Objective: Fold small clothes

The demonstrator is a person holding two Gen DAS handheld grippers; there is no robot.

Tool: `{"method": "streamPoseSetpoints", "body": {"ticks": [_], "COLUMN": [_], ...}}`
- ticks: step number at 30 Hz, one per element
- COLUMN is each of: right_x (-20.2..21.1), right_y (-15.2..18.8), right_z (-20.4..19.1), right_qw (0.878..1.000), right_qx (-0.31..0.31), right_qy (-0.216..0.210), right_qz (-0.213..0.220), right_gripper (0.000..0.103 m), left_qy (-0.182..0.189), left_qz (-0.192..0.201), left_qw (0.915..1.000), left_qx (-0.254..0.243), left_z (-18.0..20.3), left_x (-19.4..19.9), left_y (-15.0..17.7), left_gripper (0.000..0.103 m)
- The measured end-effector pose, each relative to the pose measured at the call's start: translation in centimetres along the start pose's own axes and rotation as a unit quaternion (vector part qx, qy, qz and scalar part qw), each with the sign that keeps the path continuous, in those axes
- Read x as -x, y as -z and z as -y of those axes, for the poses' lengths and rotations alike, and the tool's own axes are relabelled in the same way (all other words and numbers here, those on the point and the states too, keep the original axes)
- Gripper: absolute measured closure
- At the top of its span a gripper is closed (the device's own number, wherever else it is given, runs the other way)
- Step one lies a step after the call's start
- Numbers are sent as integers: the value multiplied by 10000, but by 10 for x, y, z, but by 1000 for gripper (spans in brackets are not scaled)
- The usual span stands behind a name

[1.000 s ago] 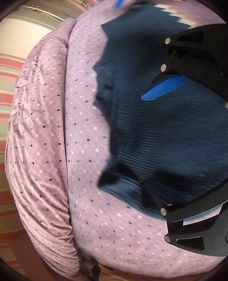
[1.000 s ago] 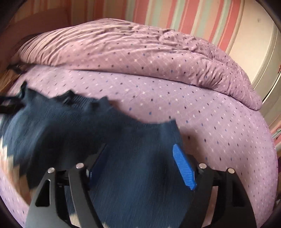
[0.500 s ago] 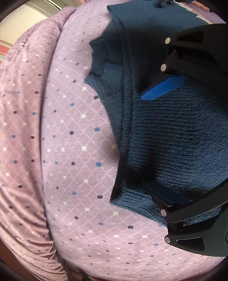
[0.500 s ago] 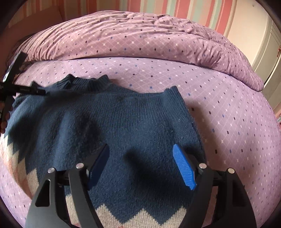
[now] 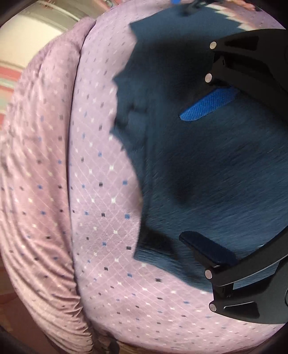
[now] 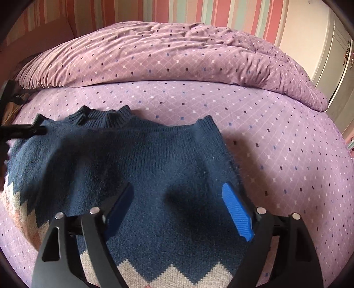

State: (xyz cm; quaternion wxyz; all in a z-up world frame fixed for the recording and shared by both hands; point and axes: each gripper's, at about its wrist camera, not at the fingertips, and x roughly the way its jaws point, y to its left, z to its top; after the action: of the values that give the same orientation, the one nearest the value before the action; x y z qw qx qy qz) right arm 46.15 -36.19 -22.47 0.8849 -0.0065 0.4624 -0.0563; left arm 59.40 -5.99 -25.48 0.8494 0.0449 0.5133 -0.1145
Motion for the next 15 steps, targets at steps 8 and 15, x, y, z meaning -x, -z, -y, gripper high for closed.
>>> {"method": "streamPoseSetpoints", "body": {"ticks": [8, 15], "right_x": [2, 7], "right_y": [9, 17], "right_z": [-10, -11], "right_qw": [9993, 9991], "right_qx": [288, 293], "right_qy": [182, 239], "right_qz": [-133, -170], "right_gripper": [20, 20], "left_qy": [-188, -318], "left_qz": [-129, -233], "left_qw": [9994, 9991], "left_qx": [-271, -167], "left_z": [41, 48], "left_x": [31, 40], "left_y": [56, 79], "left_gripper": [3, 3]}}
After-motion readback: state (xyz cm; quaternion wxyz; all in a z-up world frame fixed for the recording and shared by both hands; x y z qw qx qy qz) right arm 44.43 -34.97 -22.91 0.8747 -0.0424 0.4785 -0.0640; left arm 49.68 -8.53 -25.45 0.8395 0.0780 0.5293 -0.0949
